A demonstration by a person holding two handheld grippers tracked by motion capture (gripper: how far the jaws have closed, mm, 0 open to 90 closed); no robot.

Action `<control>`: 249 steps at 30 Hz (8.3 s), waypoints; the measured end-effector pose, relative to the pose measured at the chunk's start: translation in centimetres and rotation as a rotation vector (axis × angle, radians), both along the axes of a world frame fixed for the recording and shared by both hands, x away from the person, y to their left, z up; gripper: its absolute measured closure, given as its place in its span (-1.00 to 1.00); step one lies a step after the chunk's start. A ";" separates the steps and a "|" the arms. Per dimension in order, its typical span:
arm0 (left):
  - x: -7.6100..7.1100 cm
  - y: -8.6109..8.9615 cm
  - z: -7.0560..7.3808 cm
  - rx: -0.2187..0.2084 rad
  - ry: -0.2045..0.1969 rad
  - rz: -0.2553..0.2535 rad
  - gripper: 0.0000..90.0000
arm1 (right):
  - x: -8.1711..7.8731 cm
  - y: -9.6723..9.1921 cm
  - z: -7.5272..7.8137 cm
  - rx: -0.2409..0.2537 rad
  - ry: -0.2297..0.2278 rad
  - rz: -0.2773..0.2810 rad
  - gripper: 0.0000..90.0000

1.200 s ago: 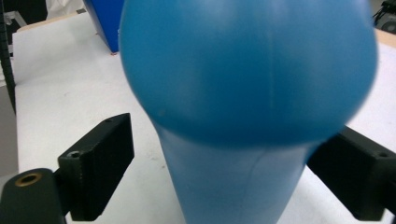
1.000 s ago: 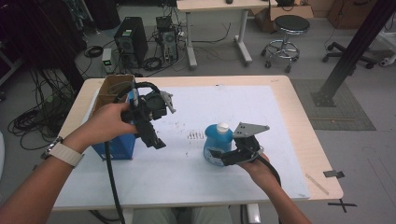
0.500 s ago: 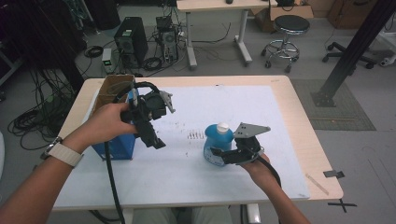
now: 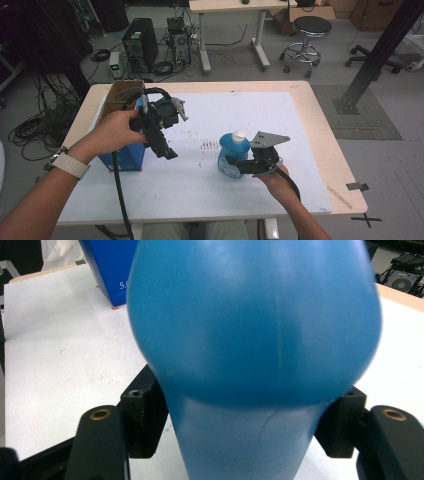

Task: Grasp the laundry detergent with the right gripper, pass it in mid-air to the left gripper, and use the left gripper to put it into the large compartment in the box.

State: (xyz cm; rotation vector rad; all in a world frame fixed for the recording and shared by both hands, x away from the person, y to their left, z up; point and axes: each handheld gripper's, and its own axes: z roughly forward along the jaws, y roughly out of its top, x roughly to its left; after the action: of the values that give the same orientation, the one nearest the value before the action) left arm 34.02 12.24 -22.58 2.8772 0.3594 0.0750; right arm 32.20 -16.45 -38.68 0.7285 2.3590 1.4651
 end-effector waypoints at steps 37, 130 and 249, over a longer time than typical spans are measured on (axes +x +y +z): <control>0.0 0.0 0.5 -0.039 0.007 0.001 -0.89 | -0.1 -1.0 2.6 -0.033 -0.005 0.120 -0.03; -1.8 -6.0 4.4 -0.003 0.020 -0.138 -0.88 | 0.8 7.7 9.5 -0.062 -0.029 0.618 -0.03; 0.3 -1.6 10.4 -0.034 -0.121 0.643 -0.15 | 3.0 -5.9 12.0 -0.617 0.177 0.198 -0.88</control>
State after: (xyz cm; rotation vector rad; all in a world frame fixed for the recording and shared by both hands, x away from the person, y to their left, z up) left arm 34.31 10.61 -12.21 2.5872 1.2225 0.3453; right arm 35.21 -22.31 -26.66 0.4812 2.8585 0.6636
